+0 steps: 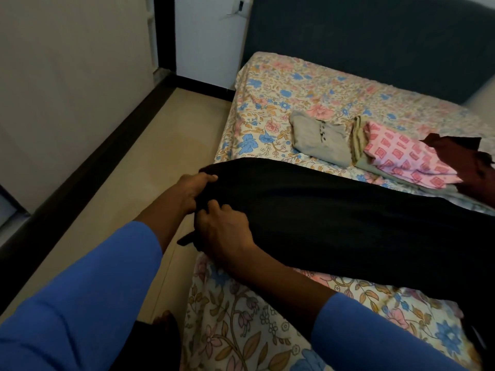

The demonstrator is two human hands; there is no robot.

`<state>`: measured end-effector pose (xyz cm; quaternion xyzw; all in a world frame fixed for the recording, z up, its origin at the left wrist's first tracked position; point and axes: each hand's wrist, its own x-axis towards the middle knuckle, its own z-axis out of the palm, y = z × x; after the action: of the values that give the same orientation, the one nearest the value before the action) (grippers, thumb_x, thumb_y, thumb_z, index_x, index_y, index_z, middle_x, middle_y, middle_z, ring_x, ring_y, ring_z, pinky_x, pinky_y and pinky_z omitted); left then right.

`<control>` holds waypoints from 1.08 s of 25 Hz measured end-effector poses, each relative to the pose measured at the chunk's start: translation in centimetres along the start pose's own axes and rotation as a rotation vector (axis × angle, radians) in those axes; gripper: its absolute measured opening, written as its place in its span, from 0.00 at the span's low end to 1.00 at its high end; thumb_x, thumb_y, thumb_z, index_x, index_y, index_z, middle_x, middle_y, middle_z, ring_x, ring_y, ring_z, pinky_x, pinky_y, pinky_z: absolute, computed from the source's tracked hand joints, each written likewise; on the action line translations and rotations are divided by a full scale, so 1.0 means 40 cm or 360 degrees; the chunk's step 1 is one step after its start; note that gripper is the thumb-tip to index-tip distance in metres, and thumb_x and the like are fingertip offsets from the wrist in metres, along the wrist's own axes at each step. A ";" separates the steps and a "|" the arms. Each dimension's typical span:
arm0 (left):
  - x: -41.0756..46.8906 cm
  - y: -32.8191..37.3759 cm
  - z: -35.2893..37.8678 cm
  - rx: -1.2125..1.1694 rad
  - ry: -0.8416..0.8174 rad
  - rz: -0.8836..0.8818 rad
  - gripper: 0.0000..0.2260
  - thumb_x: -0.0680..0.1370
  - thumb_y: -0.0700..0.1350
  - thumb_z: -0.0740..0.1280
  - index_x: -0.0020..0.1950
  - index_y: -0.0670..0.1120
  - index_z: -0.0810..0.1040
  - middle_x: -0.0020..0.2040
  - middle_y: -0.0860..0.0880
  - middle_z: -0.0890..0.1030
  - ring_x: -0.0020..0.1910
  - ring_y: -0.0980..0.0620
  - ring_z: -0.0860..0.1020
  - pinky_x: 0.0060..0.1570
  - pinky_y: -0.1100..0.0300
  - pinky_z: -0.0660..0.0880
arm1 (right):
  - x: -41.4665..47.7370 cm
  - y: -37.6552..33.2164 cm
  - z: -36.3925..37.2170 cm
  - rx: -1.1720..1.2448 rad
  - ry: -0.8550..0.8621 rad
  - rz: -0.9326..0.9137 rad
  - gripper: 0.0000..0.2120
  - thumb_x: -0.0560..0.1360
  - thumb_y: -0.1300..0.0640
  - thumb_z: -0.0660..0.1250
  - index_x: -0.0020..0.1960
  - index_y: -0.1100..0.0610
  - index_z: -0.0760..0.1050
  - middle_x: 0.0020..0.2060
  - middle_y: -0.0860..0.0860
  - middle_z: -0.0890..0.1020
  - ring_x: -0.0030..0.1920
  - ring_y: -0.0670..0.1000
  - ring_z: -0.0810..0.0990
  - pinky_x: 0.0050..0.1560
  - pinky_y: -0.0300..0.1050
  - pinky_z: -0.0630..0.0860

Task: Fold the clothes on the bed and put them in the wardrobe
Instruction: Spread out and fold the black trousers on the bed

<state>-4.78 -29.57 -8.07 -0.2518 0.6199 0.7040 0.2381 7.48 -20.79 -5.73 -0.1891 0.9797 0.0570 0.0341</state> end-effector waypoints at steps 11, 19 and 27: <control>-0.409 0.220 0.419 0.0102 -0.0497 0.0569 0.04 0.79 0.38 0.71 0.47 0.43 0.77 0.46 0.42 0.82 0.44 0.46 0.82 0.51 0.51 0.82 | -0.368 0.444 -0.192 0.2689 0.0978 0.0744 0.18 0.75 0.75 0.61 0.53 0.56 0.80 0.45 0.55 0.85 0.49 0.58 0.84 0.48 0.54 0.82; -0.399 -0.017 0.882 0.1116 -0.0658 0.0902 0.10 0.80 0.49 0.72 0.54 0.43 0.80 0.49 0.44 0.83 0.45 0.50 0.80 0.46 0.54 0.81 | -0.667 0.790 0.014 0.3353 0.0727 0.2166 0.20 0.83 0.41 0.57 0.67 0.52 0.76 0.60 0.57 0.81 0.52 0.58 0.81 0.39 0.52 0.78; -0.340 -0.332 0.608 0.2127 -0.0114 0.1838 0.27 0.77 0.68 0.62 0.69 0.54 0.76 0.68 0.53 0.74 0.68 0.53 0.72 0.67 0.49 0.70 | -0.683 0.796 -0.021 0.1071 0.1139 0.1836 0.35 0.76 0.37 0.69 0.77 0.49 0.61 0.72 0.55 0.68 0.71 0.58 0.70 0.67 0.60 0.70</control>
<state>12.71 -4.18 -6.69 0.3147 0.9244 0.2121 -0.0381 20.81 18.48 0.65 0.3672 0.8391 -0.3011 -0.2653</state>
